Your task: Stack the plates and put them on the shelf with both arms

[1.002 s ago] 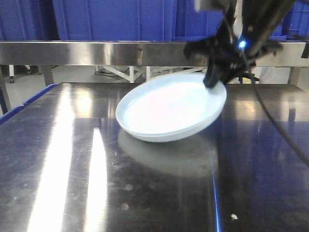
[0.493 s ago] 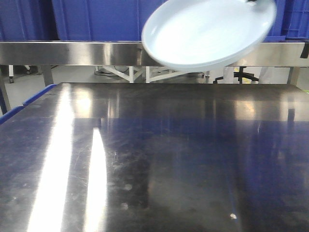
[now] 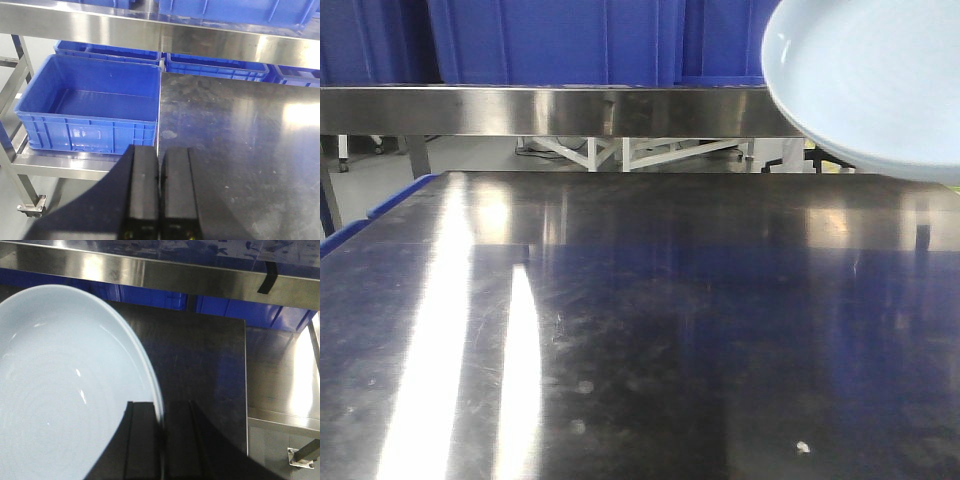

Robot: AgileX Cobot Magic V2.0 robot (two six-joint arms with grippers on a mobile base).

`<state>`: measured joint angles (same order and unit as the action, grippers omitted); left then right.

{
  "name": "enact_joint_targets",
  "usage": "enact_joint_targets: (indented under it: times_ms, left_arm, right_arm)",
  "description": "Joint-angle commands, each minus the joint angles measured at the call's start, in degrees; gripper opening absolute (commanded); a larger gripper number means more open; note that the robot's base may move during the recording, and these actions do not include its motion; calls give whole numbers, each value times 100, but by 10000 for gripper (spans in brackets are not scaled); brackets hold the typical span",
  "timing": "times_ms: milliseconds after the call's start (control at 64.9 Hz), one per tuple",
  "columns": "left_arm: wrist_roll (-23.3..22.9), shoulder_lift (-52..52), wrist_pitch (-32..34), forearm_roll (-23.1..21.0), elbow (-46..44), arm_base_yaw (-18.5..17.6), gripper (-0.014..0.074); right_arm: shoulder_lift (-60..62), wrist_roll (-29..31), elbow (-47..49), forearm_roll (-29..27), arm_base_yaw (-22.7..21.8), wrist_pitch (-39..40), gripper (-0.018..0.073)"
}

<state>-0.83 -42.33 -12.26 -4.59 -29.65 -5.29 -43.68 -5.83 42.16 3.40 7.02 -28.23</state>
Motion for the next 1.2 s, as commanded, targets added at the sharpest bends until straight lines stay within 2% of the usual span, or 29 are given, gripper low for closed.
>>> enact_joint_targets:
  times_ms: [0,262,1187]
  left_arm:
    - [-51,26,477,-4,-168,17,99]
    - [-51,26,477,-4,-168,17,99]
    - [-51,26,457,-4,-168,17,99]
  right_arm:
    - [531,20,-122,24,-36,516,50]
    - [1207,20,-586,19,-36,539,50]
    - [1229,20,-586,19,-36,235,50]
